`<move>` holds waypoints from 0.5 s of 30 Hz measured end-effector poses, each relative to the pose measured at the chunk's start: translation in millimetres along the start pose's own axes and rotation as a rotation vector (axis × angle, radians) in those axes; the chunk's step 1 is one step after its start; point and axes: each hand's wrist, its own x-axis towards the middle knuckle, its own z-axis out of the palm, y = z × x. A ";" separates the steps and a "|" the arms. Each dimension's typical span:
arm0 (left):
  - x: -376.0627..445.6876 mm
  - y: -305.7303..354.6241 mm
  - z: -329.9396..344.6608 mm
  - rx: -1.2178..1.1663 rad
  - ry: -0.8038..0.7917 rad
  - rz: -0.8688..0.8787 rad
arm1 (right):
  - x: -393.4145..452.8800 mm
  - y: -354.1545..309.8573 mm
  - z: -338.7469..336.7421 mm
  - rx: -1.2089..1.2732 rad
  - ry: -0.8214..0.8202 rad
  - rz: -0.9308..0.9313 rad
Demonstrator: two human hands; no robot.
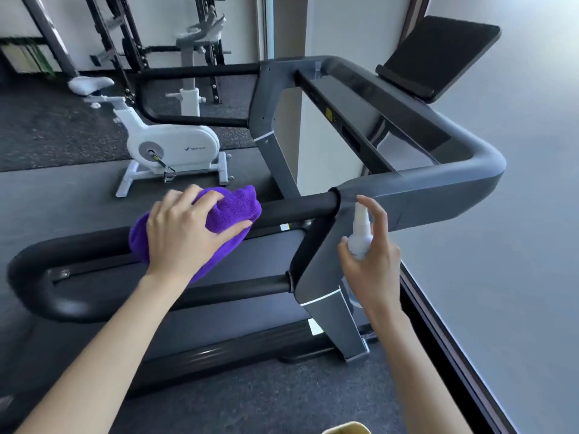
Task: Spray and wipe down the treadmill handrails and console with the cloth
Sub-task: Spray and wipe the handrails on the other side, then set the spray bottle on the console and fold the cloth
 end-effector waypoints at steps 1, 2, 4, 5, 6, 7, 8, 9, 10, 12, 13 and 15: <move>-5.1 -10.9 -4.5 0.016 -0.007 -0.004 | -0.4 -2.1 2.1 0.005 -0.006 -0.012; -11.1 -23.8 -9.7 0.036 -0.010 -0.017 | -0.6 -4.2 3.0 0.008 -0.008 -0.023; -20.5 -50.5 -20.9 0.051 -0.002 -0.107 | 0.3 -8.4 0.1 0.021 -0.004 -0.045; -21.8 -59.5 -27.8 0.034 0.016 -0.183 | 2.4 -11.1 -3.8 0.037 0.001 -0.058; -18.1 -62.6 -33.7 -0.006 0.041 -0.255 | 6.0 -13.5 -8.6 0.061 0.012 -0.070; -9.7 -58.7 -38.2 -0.063 0.060 -0.305 | 11.1 -15.7 -13.7 0.091 0.020 -0.079; 1.8 -48.7 -41.1 -0.137 0.071 -0.330 | 17.0 -18.4 -18.8 0.124 0.019 -0.081; 15.4 -34.4 -42.3 -0.217 0.076 -0.331 | 24.1 -22.1 -24.0 0.154 0.016 -0.076; 29.1 -16.4 -42.2 -0.299 0.075 -0.320 | 31.4 -26.3 -29.1 0.174 0.017 -0.070; 53.6 22.3 -37.4 -0.451 0.055 -0.306 | 45.3 -33.4 -39.8 0.182 0.032 -0.094; 63.7 40.6 -33.2 -0.514 0.040 -0.303 | 51.7 -36.3 -45.9 0.184 0.034 -0.120; 80.6 73.2 -24.2 -0.626 0.014 -0.317 | 67.8 -40.4 -58.4 0.205 0.011 -0.149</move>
